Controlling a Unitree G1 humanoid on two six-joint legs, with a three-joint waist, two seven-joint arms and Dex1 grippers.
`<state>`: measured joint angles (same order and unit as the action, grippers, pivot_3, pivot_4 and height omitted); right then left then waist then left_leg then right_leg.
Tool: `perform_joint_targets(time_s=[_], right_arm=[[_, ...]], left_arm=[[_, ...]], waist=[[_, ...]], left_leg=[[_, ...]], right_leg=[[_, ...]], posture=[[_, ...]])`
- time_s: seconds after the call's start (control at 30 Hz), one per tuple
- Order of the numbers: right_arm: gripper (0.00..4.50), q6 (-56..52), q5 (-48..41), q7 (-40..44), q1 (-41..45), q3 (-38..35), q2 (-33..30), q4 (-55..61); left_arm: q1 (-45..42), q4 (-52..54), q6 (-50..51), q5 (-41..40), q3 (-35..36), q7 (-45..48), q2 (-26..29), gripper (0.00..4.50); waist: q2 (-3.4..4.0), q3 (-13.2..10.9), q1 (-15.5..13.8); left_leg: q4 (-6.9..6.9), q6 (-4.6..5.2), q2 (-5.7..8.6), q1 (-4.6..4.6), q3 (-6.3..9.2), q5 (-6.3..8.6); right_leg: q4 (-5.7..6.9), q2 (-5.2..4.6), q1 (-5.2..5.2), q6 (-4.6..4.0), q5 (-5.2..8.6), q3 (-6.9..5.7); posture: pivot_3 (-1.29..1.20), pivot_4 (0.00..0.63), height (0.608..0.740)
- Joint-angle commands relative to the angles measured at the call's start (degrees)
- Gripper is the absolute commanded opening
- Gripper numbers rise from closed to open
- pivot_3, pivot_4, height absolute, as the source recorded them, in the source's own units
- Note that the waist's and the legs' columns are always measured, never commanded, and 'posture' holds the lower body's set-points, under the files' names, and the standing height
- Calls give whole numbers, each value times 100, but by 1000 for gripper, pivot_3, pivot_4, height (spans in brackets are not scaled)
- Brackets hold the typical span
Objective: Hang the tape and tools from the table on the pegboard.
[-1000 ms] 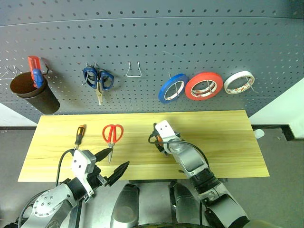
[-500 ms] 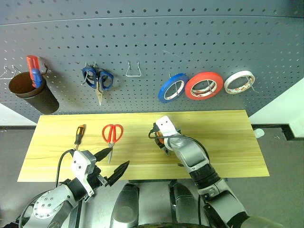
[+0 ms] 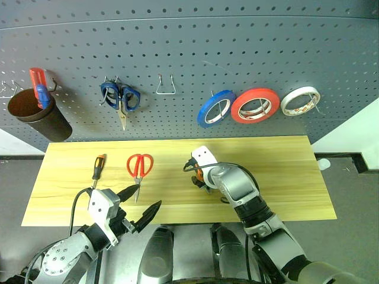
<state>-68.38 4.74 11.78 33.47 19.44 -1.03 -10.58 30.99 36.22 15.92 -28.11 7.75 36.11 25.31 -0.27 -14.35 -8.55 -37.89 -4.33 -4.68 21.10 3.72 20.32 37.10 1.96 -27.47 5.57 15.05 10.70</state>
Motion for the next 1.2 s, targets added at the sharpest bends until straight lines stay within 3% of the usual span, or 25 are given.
perform_joint_targets(time_s=[0.03,0.4,0.5,0.63,0.9,1.2], right_arm=[[4386,27,-77,70,191,24,106,-179],[4386,190,-110,125,398,20,103,-531],[3821,221,-106,135,406,22,91,-549],[2685,285,-96,139,419,29,94,-589],[2685,347,-100,208,404,66,78,-465],[2685,-649,-462,656,43,138,-410,1723]], left_arm=[[107,240,-126,4,-16,-37,-35,4500],[115,298,-112,29,-30,-111,-75,4500],[96,297,-107,30,-44,-142,-70,4500],[72,276,-116,26,-32,-152,-63,4500],[9,260,-140,-9,-2,-142,-74,4500],[-32,152,-414,-159,111,-11,-163,4500]], waist=[[0,-16,0],[0,-30,2],[1,-30,3],[0,-31,2],[0,-31,1],[0,-35,-20]], left_leg=[[0,1,0,1,0,0],[-1,6,0,9,0,3],[-1,10,0,9,0,5],[-1,9,0,9,1,5],[-2,3,0,9,1,1],[-3,-4,0,26,3,-2]], right_leg=[[0,0,0,0,0,0],[0,0,-6,1,-1,-1],[0,0,-6,1,-1,-1],[0,0,-7,1,-1,-2],[0,0,-7,3,-3,-2],[0,-1,-21,17,-11,-5]], posture=[[427,270,727],[430,271,727],[430,271,727],[434,267,727],[437,263,727],[432,253,727]])
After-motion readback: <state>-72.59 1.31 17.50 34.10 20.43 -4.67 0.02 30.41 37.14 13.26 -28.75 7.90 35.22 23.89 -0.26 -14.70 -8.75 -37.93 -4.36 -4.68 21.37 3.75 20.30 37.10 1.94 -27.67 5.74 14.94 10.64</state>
